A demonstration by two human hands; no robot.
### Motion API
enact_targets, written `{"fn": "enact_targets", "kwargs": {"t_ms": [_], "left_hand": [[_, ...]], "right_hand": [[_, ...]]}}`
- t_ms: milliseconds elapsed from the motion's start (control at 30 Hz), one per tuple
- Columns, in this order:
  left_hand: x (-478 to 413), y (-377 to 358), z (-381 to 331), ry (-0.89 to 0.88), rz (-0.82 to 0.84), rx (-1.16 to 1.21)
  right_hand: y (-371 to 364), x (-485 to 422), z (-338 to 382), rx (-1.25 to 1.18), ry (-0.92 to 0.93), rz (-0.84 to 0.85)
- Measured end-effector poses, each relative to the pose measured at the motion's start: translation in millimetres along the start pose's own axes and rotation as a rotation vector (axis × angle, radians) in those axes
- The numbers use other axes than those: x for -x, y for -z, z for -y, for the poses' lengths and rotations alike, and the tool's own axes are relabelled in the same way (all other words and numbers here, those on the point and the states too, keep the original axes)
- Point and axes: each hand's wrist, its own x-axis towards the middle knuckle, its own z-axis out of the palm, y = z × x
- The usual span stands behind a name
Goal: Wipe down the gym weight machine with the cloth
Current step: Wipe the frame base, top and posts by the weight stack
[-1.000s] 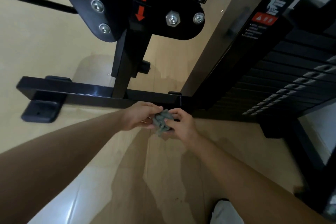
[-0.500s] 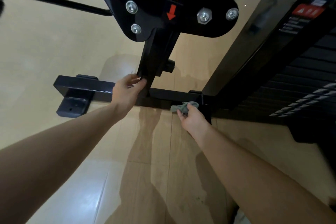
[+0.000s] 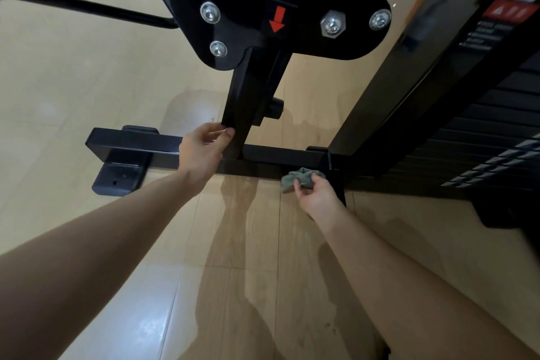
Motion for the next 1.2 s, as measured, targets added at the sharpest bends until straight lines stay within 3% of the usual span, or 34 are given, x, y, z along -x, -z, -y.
{"fn": "enact_targets", "kwargs": {"t_ms": [167, 367, 600, 867, 967, 1033, 1133, 1200], "left_hand": [[-1.8, 2.3, -1.1, 0.006, 0.022, -0.016], [-3.5, 7.1, 1.9, -0.011, 0.058, -0.052], [-3.6, 14.1, 2.1, 0.072, 0.121, -0.098], [3.2, 30.5, -9.8, 0.219, 0.372, 0.002], [6.2, 41.2, -12.4, 0.211, 0.459, -0.026], [5.9, 46.7, -9.1, 0.198, 0.419, -0.039], [-2.2, 54.5, -0.3, 0.147, 0.157, -0.089], [-9.6, 59.0, 4.3, 0.063, -0.081, -0.191]], "right_hand": [[-8.9, -2.0, -7.0, 0.027, 0.021, -0.002], [-34.7, 9.3, -44.8, 0.259, -0.081, 0.146], [-48.3, 39.0, -52.8, 0.518, -0.144, 0.44], [-31.2, 46.5, -57.3, 0.856, -0.094, 0.763], [-29.8, 50.9, -56.8, 0.986, 0.105, 0.707], [-31.0, 57.1, -58.5, 1.022, 0.39, 0.565], [-36.1, 65.9, -55.0, 0.976, 0.911, 0.315], [-41.6, 71.2, -50.5, 0.946, 1.066, 0.347]]}}
